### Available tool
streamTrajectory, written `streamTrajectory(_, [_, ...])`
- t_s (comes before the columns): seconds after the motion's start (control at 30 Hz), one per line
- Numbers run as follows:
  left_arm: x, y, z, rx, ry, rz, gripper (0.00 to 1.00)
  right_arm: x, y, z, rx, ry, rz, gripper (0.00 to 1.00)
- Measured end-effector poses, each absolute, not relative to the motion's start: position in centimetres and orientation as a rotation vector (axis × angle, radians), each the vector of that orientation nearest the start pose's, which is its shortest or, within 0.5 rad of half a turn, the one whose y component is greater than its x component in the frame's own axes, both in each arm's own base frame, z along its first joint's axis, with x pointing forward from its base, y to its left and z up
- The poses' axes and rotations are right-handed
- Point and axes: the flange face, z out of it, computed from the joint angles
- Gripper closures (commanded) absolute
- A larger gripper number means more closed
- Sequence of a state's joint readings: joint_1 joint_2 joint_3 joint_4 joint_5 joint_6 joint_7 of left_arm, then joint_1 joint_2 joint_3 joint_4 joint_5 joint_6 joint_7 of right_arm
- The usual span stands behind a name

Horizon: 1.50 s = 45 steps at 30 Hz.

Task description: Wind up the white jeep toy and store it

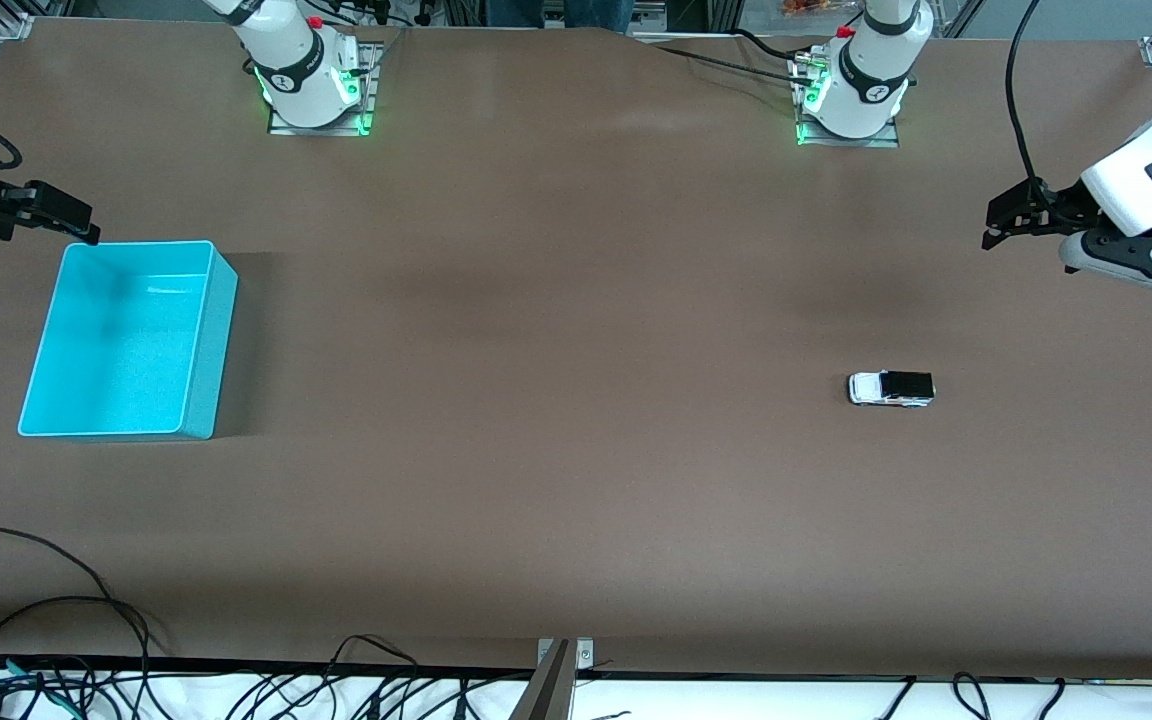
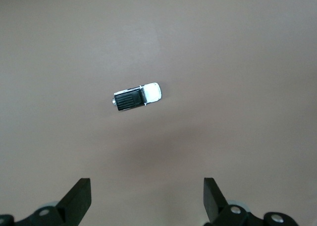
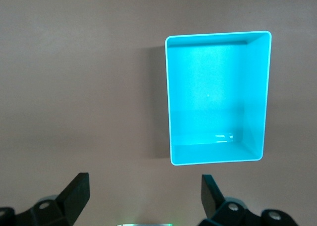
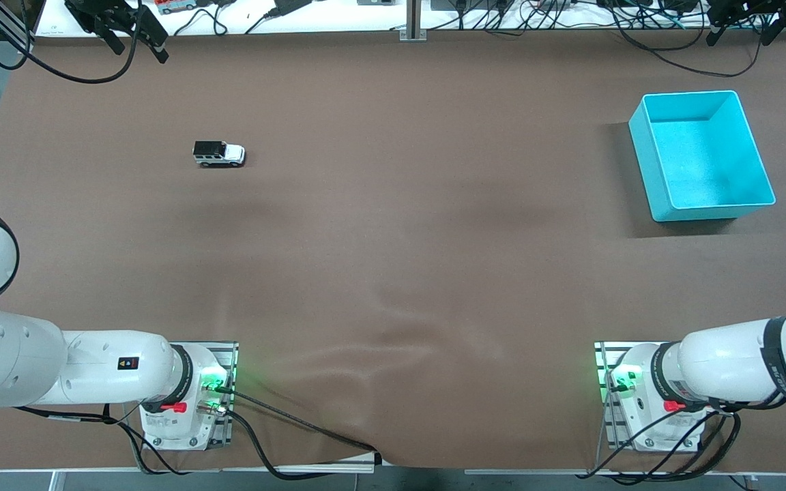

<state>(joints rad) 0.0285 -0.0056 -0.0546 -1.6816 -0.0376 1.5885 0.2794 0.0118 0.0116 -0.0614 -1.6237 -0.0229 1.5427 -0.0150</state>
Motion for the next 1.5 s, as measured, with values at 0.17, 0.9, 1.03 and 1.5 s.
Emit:
streamTrajectory(0.17, [55.3,-1.8,56.5,-3.130,0.643,0.172,0.00,55.2,-3.0,59.1,-3.158,0.054,0.147,0.00])
streamTrajectory(0.9, [57.3,-1.7,49.0,-2.864,1.402,0.272,0.00,55.2,-3.0,59.1,-3.158,0.055,0.147,0.00])
streamTrajectory(1.03, [57.3,-2.1,46.0,-2.796,1.521,0.236,0.00,55.2,-3.0,59.1,-3.158,0.055,0.147,0.00])
streamTrajectory(1.5, [57.9,-1.3,35.5,-2.479,1.984,0.164,0.00,55.2,-3.0,59.1,-3.158,0.055,0.147,0.00])
